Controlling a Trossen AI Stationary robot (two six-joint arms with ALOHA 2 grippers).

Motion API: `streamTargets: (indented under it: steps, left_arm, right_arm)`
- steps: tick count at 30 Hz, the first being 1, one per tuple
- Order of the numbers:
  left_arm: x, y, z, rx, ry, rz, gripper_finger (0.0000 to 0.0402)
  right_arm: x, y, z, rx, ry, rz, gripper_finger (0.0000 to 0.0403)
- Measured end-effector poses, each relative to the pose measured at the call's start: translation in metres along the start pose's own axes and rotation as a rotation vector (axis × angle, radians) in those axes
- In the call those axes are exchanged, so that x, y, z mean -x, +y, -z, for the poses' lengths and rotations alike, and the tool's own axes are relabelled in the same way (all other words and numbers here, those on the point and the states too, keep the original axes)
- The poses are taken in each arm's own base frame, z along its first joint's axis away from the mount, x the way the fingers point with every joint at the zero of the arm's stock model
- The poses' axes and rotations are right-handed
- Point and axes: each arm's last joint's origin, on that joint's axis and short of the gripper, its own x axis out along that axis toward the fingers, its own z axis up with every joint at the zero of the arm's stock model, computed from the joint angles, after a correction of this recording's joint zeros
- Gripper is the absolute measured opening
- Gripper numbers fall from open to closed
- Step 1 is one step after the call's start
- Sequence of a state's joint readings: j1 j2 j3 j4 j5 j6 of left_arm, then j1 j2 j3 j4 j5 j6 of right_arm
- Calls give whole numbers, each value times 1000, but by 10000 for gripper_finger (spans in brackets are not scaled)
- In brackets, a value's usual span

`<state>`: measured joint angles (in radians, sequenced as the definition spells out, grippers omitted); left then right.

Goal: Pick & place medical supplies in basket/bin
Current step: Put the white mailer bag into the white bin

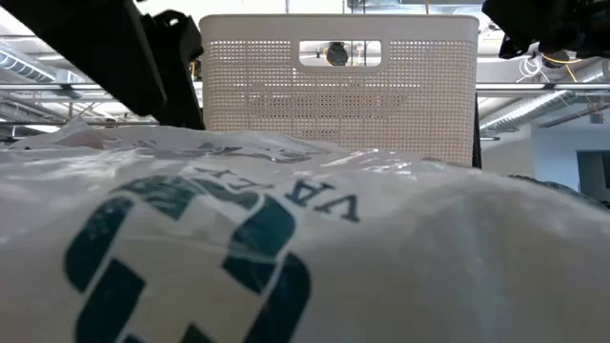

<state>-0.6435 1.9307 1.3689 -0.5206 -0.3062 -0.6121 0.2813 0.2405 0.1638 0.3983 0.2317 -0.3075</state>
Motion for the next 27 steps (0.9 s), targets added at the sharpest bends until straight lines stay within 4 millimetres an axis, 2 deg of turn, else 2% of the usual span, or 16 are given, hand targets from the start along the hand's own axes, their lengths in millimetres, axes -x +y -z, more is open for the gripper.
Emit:
streamTargets:
  steps: [6, 11, 16, 22, 24, 27]
  left_arm:
    - [-14, 9, -3, 28, 41, 10, 255]
    - [-26, 16, -6, 55, 74, 28, 222]
    - [-39, 19, -8, 35, 94, 85, 146]
    - [-42, 21, -12, 7, 87, 138, 27]
    - [-41, 20, -12, -12, 86, 145, 10]
    - [-40, 20, -12, -31, 97, 167, 10]
  right_arm:
    - [1, 1, 3, 17, -49, 16, 0]
    - [2, 0, 3, 14, -57, 18, 0]
    - [2, 0, 2, 17, -60, 19, 0]
    - [2, 1, 3, 15, -57, 18, 0]
    - [2, 1, 3, 16, -57, 18, 0]
    - [1, 1, 3, 16, -57, 18, 0]
